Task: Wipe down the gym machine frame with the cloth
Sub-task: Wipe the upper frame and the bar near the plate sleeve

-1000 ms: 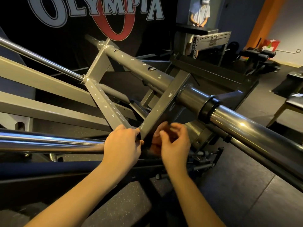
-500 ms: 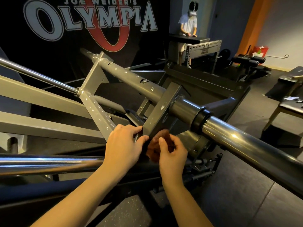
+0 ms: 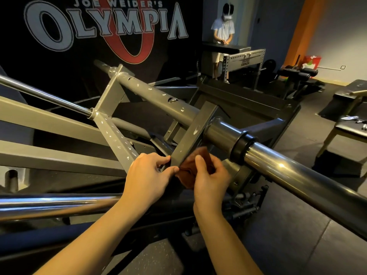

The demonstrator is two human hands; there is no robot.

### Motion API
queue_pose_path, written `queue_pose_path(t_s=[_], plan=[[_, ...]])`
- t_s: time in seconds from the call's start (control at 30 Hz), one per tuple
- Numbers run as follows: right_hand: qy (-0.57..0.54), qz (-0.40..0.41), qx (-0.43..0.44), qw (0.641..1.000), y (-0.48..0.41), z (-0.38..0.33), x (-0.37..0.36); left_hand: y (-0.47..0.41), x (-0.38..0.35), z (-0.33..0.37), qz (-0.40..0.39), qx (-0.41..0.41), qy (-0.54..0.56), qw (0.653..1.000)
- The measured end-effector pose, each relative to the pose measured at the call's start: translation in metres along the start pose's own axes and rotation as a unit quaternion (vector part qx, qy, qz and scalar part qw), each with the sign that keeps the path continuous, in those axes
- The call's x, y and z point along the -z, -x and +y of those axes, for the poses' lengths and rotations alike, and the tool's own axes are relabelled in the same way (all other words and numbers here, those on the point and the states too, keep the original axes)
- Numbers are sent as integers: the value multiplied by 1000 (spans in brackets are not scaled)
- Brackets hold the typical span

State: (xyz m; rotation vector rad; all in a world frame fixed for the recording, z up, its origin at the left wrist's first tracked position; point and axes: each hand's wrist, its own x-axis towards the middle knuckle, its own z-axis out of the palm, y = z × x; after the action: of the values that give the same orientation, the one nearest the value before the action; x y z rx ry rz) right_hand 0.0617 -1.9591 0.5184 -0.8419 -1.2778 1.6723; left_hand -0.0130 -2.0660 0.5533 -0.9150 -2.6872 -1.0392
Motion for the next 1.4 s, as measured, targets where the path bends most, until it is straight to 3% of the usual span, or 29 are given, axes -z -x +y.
queue_pose_path(t_s=[0.1,0.23,0.67,0.87,1.03,1.23,1.4], plan=[[-8,-7,26,1000,1,-7,-5,-1,-1,-1,2,0,-1,1000],[-19,29,-17,999,-3,-4,-1,0,1,0,-1,2,17,1000],[-91,14,-66,994,-11,-20,-10,-2,1,0,-5,-2,40,999],[-46,28,-118,992,-4,-2,1,-1,3,-2,-12,-5,45,999],[-85,13,-78,993,-9,-21,-13,-1,0,0,0,-18,42,999],[-30,16,-108,994,-7,-5,1,0,1,-6,-7,-14,62,998],[-78,30,-99,992,-16,-21,-11,-2,-1,-6,-11,-16,60,998]])
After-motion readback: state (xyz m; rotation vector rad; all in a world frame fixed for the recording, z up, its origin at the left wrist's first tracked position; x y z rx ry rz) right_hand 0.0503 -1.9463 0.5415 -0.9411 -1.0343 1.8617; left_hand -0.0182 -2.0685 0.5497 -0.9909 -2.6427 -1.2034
